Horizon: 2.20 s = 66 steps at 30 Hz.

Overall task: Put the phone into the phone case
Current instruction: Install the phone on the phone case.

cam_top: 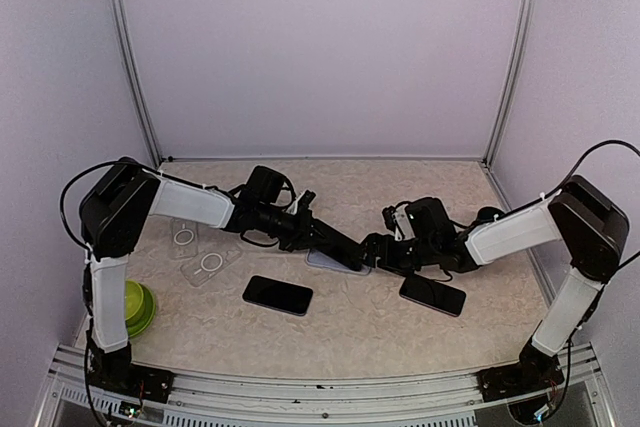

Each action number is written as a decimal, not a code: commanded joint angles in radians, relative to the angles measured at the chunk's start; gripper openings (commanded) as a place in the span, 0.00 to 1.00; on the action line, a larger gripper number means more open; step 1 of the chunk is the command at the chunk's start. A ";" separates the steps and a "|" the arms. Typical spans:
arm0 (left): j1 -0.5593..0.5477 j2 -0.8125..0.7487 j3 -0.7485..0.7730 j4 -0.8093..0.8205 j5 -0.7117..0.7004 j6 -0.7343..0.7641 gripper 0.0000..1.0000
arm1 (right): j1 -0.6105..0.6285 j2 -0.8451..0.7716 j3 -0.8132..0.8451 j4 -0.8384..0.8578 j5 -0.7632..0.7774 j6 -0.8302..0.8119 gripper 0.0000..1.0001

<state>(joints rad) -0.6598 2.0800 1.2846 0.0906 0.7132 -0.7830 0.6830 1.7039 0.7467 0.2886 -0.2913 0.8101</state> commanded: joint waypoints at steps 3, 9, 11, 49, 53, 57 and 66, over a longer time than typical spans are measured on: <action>0.003 0.038 0.038 0.042 0.040 -0.039 0.00 | -0.002 0.041 0.007 0.037 0.001 0.013 0.96; 0.003 0.056 0.030 0.052 0.035 -0.074 0.00 | 0.008 0.068 0.021 0.050 0.001 0.023 0.96; 0.003 0.060 0.016 0.081 0.035 -0.093 0.00 | 0.011 0.077 0.027 0.052 0.001 0.027 0.96; -0.067 0.138 -0.100 0.269 -0.017 -0.248 0.00 | 0.063 0.132 0.087 0.055 -0.008 0.049 0.96; -0.076 0.137 -0.112 0.286 -0.030 -0.266 0.00 | 0.067 0.132 0.089 0.052 -0.008 0.052 0.96; -0.079 0.129 -0.123 0.295 -0.035 -0.280 0.00 | 0.069 0.127 0.091 0.048 -0.010 0.058 0.96; -0.082 0.122 -0.191 0.435 -0.057 -0.316 0.00 | 0.071 0.136 0.091 0.068 -0.041 0.081 0.96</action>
<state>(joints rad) -0.6857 2.1685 1.1328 0.5171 0.7048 -1.0939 0.7170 1.7908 0.8085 0.3138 -0.2455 0.8764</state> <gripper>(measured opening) 0.073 0.957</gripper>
